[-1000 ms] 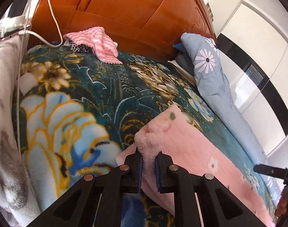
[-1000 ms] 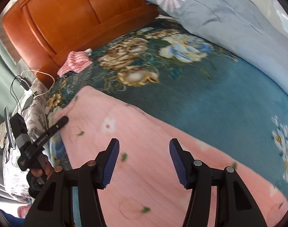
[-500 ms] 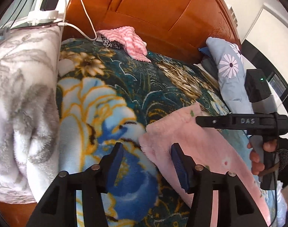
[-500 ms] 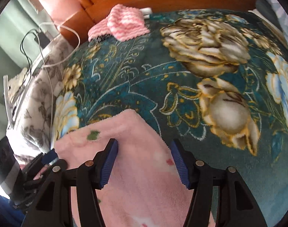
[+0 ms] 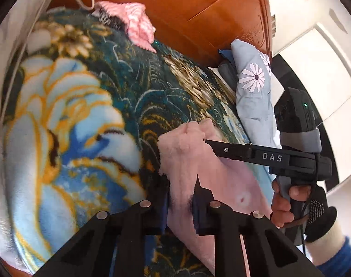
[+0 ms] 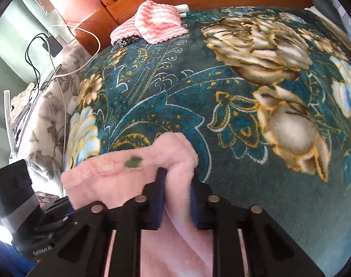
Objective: Fold clothes
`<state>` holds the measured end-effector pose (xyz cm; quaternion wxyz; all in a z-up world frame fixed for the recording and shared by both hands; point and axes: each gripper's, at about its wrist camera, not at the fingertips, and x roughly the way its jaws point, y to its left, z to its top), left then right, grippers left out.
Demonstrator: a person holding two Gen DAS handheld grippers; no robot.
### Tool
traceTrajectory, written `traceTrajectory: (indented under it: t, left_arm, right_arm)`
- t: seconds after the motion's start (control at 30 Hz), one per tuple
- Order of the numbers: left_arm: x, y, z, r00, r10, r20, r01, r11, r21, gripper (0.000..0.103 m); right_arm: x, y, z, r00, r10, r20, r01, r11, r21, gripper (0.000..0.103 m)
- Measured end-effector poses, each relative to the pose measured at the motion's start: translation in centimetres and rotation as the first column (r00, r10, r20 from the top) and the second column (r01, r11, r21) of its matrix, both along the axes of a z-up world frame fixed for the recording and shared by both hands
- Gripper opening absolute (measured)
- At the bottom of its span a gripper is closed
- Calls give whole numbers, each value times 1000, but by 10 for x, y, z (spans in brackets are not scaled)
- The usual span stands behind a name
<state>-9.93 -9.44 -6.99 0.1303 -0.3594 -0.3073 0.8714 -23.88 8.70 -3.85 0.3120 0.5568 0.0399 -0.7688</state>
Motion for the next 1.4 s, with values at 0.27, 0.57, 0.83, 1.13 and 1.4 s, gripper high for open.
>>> traceTrajectory:
  t: [0.27, 0.57, 0.83, 1.13, 1.4]
  left_arm:
    - [-10, -9, 16, 998, 35, -43, -35, 999, -4, 15]
    - [-13, -13, -12, 998, 26, 55, -25, 1000, -12, 22]
    - [30, -8, 3, 997, -22, 74, 27, 997, -72, 49]
    - [93, 17, 23, 984, -133, 119, 142, 987, -75, 55]
    - [145, 113, 75, 952, -304, 33, 306, 947, -96, 64]
  right_arm:
    - [-27, -5, 43, 990, -50, -129, 45, 998, -42, 11]
    - [-41, -3, 11, 992, -110, -61, 110, 994, -5, 20]
    - [42, 46, 63, 942, -250, -225, 247, 968, -42, 44]
    - [360, 202, 40, 719, -659, -220, 672, 740, -20, 44]
    - [630, 365, 69, 95, -969, -228, 982, 129, -138, 45]
